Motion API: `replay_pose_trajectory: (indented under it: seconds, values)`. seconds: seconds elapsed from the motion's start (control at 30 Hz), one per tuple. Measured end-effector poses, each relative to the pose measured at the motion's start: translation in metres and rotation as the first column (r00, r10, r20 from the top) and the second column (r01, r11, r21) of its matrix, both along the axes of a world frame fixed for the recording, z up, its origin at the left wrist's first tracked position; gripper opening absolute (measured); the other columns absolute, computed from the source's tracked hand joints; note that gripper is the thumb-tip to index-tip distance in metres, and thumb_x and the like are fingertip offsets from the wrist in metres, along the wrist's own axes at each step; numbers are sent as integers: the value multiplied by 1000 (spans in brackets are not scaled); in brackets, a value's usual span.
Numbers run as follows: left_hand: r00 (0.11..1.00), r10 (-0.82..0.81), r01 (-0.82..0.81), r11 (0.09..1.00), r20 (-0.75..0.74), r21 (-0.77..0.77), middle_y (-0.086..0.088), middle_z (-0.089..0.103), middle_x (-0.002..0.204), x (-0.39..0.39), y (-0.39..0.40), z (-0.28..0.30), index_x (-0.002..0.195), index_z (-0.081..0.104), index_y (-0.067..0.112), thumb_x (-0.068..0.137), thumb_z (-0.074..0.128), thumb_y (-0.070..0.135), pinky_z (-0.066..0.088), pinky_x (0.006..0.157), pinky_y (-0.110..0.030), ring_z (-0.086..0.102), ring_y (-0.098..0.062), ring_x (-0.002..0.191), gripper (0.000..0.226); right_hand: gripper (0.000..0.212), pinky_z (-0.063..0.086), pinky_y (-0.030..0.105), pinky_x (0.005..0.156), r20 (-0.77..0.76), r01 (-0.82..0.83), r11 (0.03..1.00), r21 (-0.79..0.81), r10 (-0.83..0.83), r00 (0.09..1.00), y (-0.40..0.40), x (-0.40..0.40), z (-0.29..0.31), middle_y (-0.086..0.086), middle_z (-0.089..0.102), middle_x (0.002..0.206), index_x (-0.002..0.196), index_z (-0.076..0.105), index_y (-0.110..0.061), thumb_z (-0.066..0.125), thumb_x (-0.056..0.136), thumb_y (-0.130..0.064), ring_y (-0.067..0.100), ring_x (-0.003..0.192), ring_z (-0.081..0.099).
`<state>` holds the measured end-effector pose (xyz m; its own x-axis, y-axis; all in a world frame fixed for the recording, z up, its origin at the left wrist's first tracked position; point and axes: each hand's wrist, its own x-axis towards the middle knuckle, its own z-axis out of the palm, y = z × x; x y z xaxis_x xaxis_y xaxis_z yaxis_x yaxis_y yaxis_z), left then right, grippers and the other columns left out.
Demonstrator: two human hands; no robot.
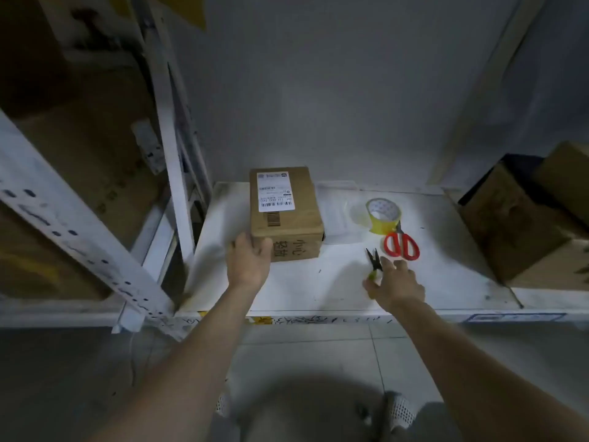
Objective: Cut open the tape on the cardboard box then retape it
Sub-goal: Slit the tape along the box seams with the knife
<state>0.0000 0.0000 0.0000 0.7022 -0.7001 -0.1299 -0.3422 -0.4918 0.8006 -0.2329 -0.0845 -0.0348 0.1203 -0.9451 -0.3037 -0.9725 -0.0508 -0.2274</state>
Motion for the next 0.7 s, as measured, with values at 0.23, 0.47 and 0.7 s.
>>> replay_pose_trajectory:
  seconds: [0.23,0.47,0.7]
  values:
    - [954,101,-145,980,-283,-139,0,61,116,11,-36,-21,115,57,24,64,59,66,47,95,-45,56,-23,110,67,57,45,35,80,-125,110,994,-19,-112,986,-18,14,-23,8,43,119,118,49,-12,59,79,-52,26,112,42]
    - [883,109,-206,964,-457,-169,7,64,117,15,-43,-34,130,52,24,67,75,52,46,90,-30,58,-15,108,73,41,47,35,84,-98,169,986,-9,-169,981,-27,19,-27,12,48,113,113,50,-9,56,83,-37,27,104,48]
    - [857,100,-232,951,-505,-205,9,64,112,11,-40,-43,121,56,27,80,70,42,40,86,-27,57,-10,102,46,22,44,30,68,316,281,960,-14,-262,912,-23,20,-33,16,51,107,102,58,0,47,92,-16,25,68,52]
